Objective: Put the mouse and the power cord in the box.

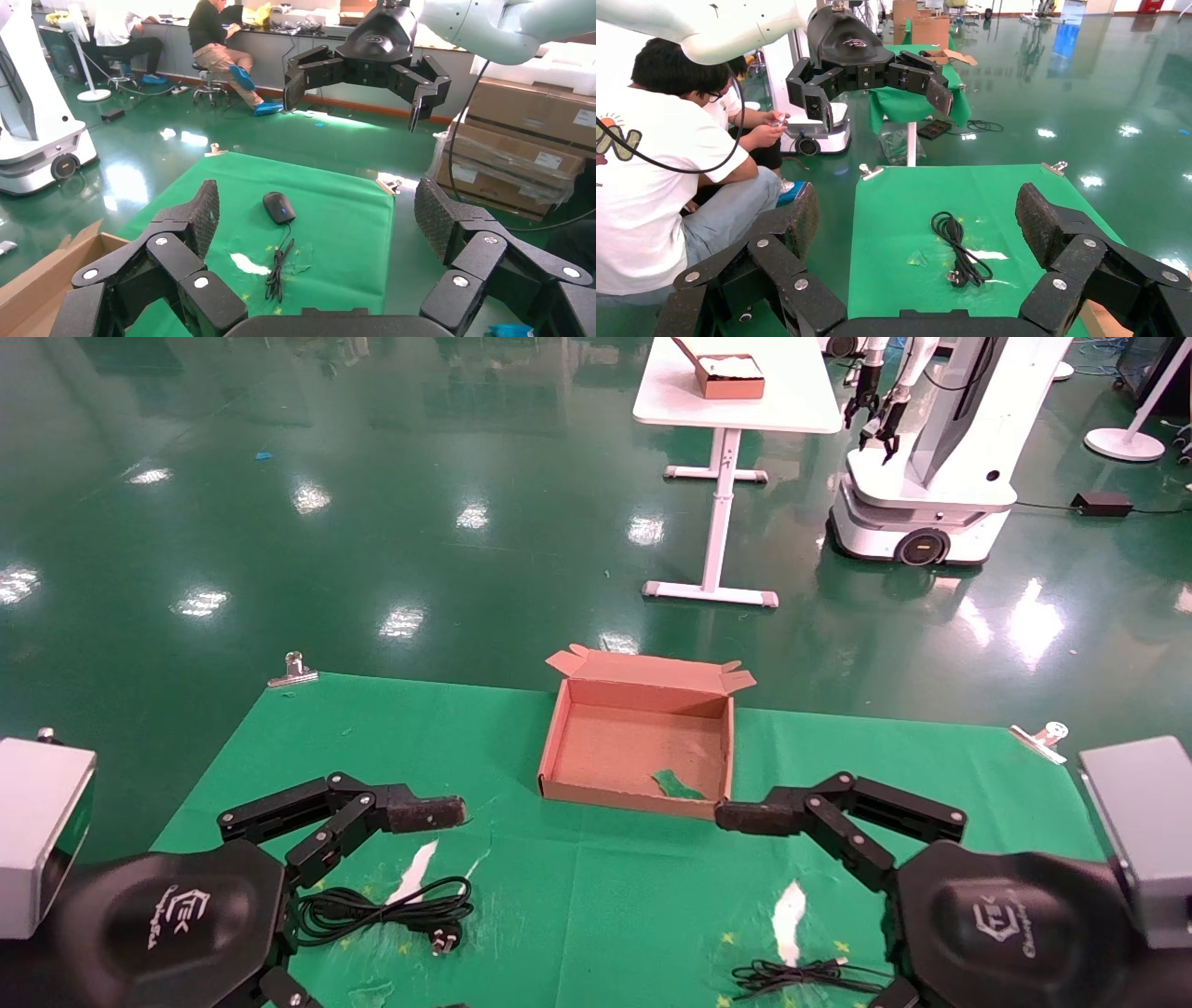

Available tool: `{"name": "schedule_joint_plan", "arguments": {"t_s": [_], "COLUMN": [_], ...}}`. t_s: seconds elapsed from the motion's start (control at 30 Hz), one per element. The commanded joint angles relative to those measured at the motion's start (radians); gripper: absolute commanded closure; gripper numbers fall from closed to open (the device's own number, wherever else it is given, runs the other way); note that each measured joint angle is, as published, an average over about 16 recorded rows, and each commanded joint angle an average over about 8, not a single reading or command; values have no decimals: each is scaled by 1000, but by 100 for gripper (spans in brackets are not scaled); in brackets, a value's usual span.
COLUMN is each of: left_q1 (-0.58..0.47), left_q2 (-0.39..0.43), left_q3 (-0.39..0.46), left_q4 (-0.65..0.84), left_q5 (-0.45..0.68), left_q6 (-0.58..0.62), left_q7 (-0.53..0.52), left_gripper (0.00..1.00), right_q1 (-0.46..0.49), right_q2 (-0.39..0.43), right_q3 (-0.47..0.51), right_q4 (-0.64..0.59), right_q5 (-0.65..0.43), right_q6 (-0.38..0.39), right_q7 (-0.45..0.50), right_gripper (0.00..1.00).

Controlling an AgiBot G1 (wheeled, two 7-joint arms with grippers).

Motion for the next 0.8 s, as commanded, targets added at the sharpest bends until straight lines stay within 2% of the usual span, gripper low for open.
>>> {"name": "schedule_joint_plan", "arguments": {"t_s": [0.03,0.8], "left_q1": [0,0], "left_q2": [0,0], "left_q3": [0,0], "left_q4": [0,0], "left_q5": [0,0], "left_q6": [0,0], "left_q7": [0,0], "left_gripper": [0,0], "right_q1": [0,0], "right_q2": [0,0], "right_q3": [0,0], "right_q4": [0,0], "right_q5": [0,0], "right_q6": [0,0], "right_q7": [0,0], "right_gripper": [0,0]}}
